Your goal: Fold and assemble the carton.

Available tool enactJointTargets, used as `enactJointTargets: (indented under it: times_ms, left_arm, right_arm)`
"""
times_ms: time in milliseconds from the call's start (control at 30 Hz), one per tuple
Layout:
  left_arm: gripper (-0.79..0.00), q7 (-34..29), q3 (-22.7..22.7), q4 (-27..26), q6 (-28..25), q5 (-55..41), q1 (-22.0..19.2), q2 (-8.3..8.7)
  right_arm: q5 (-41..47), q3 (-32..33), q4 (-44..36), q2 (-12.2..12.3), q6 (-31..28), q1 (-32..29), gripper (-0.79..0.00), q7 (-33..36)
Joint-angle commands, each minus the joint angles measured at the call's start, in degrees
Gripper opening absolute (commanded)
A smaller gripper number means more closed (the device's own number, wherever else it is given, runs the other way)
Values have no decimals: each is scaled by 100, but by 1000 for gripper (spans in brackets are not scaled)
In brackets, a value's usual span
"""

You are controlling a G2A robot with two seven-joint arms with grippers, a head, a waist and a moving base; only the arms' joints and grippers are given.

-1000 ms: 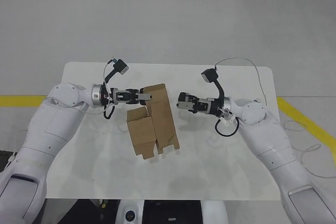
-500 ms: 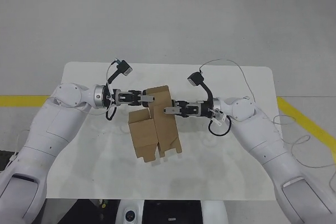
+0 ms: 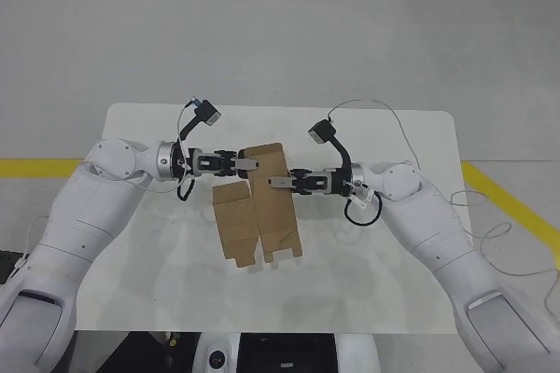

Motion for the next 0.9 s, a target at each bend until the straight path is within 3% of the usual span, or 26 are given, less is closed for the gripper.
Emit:
enactJointTargets:
  times_ms: [0, 200, 367, 600, 867]
  left_arm:
    - [0, 60, -66, 92, -60, -76, -42, 12]
    - [0, 143, -249, 547, -142, -293, -205, 11]
    - [0, 224, -339, 811, -223, -248, -242, -2]
    - [0, 292, -425, 839, -169, -89, -29, 13]
    - [0, 800, -513, 590, 30, 89, 417, 22]
  right_arm:
    - [41, -3, -4, -4, -3, -10, -785, -4]
    - [248, 122, 126, -10, 22, -41, -785, -125]
    - [70, 306, 317, 9, 272, -16, -785, -611]
    - [-228, 556, 322, 50, 576, -68, -785, -1265]
    - [-479, 740, 127, 63, 869, -124, -785, -1762]
